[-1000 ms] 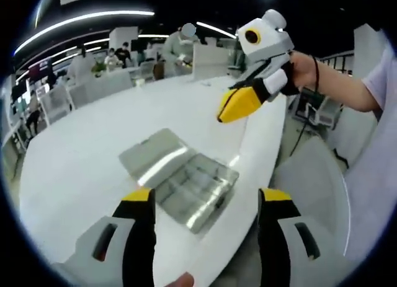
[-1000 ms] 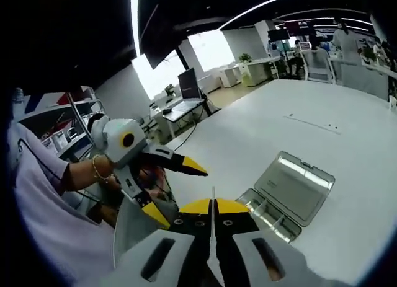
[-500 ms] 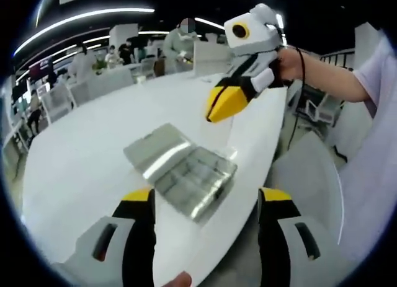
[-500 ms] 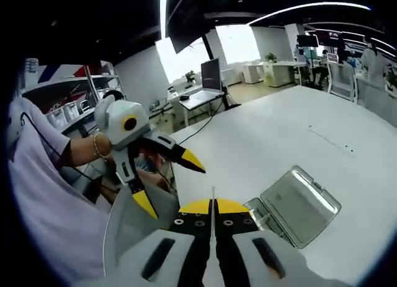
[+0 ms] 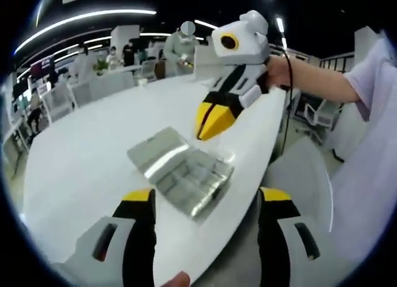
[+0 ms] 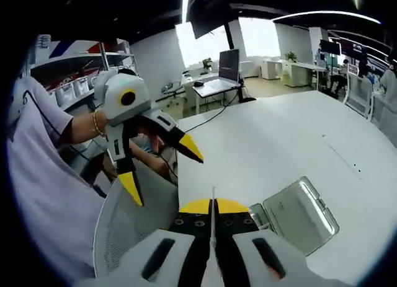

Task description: Insert the divider into the dual guide fixture by aligning both edges with the guide slots and pushing it downward to the bottom, including one-sided entry, uneven engagement, binding, and posture correction.

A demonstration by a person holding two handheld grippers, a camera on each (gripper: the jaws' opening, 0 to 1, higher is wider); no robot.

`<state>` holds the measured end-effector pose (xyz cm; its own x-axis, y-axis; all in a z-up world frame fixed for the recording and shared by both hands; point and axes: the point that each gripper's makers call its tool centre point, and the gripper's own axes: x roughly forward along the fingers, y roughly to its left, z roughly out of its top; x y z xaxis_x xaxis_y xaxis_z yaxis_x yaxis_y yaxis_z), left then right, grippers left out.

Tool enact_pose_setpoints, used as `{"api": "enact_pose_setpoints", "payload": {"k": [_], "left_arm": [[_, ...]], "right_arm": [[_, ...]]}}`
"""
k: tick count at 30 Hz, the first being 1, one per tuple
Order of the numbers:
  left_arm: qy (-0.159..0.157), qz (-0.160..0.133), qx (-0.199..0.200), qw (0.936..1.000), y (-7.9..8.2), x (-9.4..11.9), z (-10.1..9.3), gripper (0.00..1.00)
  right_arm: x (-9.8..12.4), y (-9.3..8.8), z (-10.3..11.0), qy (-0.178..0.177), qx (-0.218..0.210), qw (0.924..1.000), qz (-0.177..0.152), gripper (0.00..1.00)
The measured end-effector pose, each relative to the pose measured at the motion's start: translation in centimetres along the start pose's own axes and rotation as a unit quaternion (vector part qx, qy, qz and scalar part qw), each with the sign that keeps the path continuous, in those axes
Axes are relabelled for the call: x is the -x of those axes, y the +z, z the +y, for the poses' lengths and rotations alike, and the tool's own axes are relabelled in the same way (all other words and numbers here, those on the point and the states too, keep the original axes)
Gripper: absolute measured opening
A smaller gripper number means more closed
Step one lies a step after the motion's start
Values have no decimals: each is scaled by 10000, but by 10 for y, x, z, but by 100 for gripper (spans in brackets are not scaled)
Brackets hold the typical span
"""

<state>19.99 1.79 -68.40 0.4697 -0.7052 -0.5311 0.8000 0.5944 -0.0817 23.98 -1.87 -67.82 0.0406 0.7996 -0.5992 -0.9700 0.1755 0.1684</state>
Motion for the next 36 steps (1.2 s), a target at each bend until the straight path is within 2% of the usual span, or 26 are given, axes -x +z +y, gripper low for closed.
{"api": "enact_pose_setpoints", "payload": {"k": [12, 21, 23, 29, 36], "left_arm": [[66, -40, 70, 9999, 3, 18, 1, 65], [96, -104, 74, 9999, 7, 24, 6, 65], [87, -145, 97, 9998, 9, 24, 5, 65], [60, -249, 134, 9996, 13, 24, 2, 65], [83, -288, 295, 9991, 7, 24, 3, 64]], "right_arm": [[-32, -10, -11, 306, 411, 9974, 502, 0], [-45, -15, -16, 403, 611, 9944, 767, 0], [-48, -21, -20, 380, 681, 9930, 888, 0], [-55, -28, -27, 415, 623, 9932, 887, 0], [-70, -41, -34, 507, 610, 9916, 1018, 0]]}}
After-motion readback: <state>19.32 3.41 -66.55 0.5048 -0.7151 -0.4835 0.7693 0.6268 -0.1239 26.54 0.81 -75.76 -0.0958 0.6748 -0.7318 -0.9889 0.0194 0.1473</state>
